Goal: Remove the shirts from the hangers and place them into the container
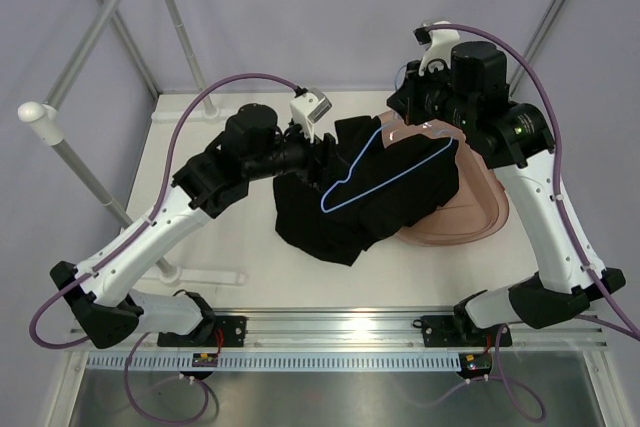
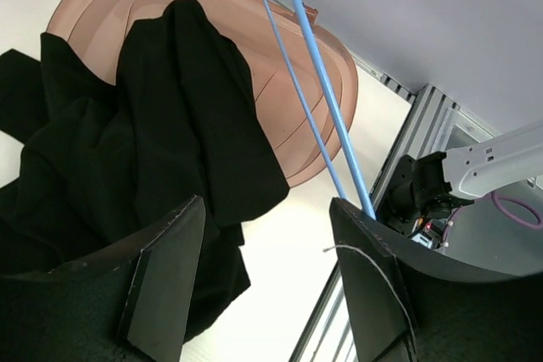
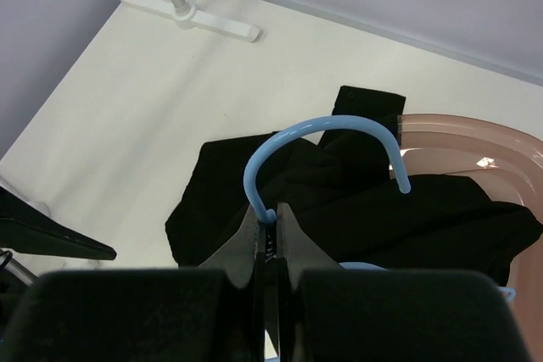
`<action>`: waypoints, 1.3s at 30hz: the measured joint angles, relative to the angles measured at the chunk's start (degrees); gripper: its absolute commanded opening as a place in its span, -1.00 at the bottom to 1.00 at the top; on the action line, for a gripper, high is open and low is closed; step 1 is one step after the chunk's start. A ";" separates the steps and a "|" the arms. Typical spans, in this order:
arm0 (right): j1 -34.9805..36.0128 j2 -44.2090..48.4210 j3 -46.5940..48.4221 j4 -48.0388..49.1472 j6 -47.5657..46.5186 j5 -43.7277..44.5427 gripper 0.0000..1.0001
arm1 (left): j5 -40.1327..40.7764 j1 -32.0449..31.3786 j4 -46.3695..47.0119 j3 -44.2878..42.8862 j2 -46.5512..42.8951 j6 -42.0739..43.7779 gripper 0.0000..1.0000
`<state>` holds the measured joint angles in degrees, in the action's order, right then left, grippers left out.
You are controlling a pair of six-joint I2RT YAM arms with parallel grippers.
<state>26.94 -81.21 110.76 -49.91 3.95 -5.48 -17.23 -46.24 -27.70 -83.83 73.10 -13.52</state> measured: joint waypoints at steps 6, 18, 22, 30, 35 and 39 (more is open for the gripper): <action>2.19 0.35 -0.61 -0.04 -0.72 -0.11 -1.00 | 4.07 0.00 -0.13 -0.90 0.02 0.26 0.53; 6.38 1.79 -2.10 0.00 -1.36 -0.11 -1.00 | 7.50 0.00 1.20 -7.43 1.70 -0.07 0.43; 7.69 0.70 -1.03 -0.26 -1.51 -0.07 -1.00 | 6.69 0.00 1.31 -7.58 3.56 -0.85 0.05; 9.25 -2.56 2.78 -2.01 -2.01 0.42 -1.00 | 5.55 0.07 0.70 -7.65 5.86 -1.31 0.04; 9.35 -2.60 3.58 -2.89 -2.19 0.83 -1.00 | 5.49 0.24 0.70 -7.65 5.84 -1.44 0.39; 9.44 -2.56 3.34 -3.08 -2.21 1.14 -1.00 | 6.64 0.28 -0.07 -7.65 5.35 -1.49 0.45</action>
<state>36.38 -83.77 114.10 -52.99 1.74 -4.34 -10.59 -45.95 -27.77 -91.48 78.46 -15.00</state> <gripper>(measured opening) 0.040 0.714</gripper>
